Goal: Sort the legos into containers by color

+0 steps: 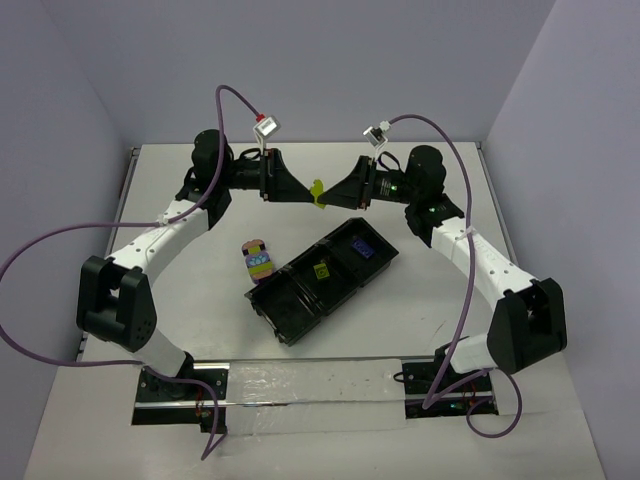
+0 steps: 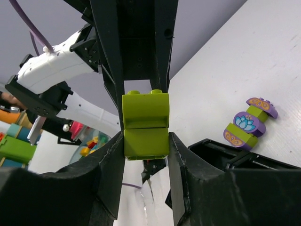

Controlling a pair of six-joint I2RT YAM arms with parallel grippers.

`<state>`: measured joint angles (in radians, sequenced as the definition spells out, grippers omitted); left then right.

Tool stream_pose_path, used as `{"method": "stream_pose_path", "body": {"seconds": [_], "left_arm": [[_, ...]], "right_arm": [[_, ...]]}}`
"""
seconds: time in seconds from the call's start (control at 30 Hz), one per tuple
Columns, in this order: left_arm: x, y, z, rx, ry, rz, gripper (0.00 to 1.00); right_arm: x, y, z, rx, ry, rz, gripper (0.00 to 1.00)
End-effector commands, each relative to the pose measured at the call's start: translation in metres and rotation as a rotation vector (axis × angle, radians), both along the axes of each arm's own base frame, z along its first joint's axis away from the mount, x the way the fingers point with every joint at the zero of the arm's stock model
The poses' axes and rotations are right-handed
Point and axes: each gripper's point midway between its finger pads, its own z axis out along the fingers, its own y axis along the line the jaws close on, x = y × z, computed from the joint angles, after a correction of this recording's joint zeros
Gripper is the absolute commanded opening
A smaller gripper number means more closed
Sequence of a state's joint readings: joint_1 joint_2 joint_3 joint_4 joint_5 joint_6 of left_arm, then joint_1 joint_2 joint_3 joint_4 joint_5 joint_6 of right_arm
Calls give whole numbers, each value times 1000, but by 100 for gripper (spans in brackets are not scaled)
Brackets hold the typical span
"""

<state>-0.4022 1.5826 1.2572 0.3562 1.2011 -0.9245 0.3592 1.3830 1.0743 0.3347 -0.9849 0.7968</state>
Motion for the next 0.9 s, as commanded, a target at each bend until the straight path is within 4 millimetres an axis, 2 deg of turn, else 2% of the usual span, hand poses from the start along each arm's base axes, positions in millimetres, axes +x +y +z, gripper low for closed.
{"method": "stream_pose_path", "body": {"seconds": [0.0,0.03,0.2,0.23,0.3,0.37,0.5,0.6,0.63,0.7,0.77,0.87], "left_arm": [[0,1,18,-33,-75,18,0],[6,3,18,-34,-73,46,0],[24,22,20,-38,-67,145,0],[31,26,17,-21,-59,178,0],[35,28,20,13,-80,213,0],[35,31,9,53,-74,240,0],[32,33,-11,85,-36,249,0],[35,38,-59,238,68,332,0],[34,37,-63,250,64,331,0],[36,43,-95,380,112,409,0],[32,46,-116,459,144,454,0],[23,46,-133,516,160,475,0]], "right_arm": [[-7,2,9,11,-68,30,5],[-8,0,2,-6,-59,23,0],[-8,-13,-27,-97,-25,-39,0],[-5,-18,-41,-146,-4,-73,0],[-3,-22,-53,-196,6,-104,0],[-2,-30,-76,-271,46,-142,0],[1,-35,-95,-325,93,-179,0],[14,-40,-120,-473,105,-288,0],[12,-42,-124,-495,110,-289,0],[12,-41,-140,-560,129,-328,0],[11,-40,-152,-595,143,-345,2],[7,-40,-169,-647,155,-352,5]]}}
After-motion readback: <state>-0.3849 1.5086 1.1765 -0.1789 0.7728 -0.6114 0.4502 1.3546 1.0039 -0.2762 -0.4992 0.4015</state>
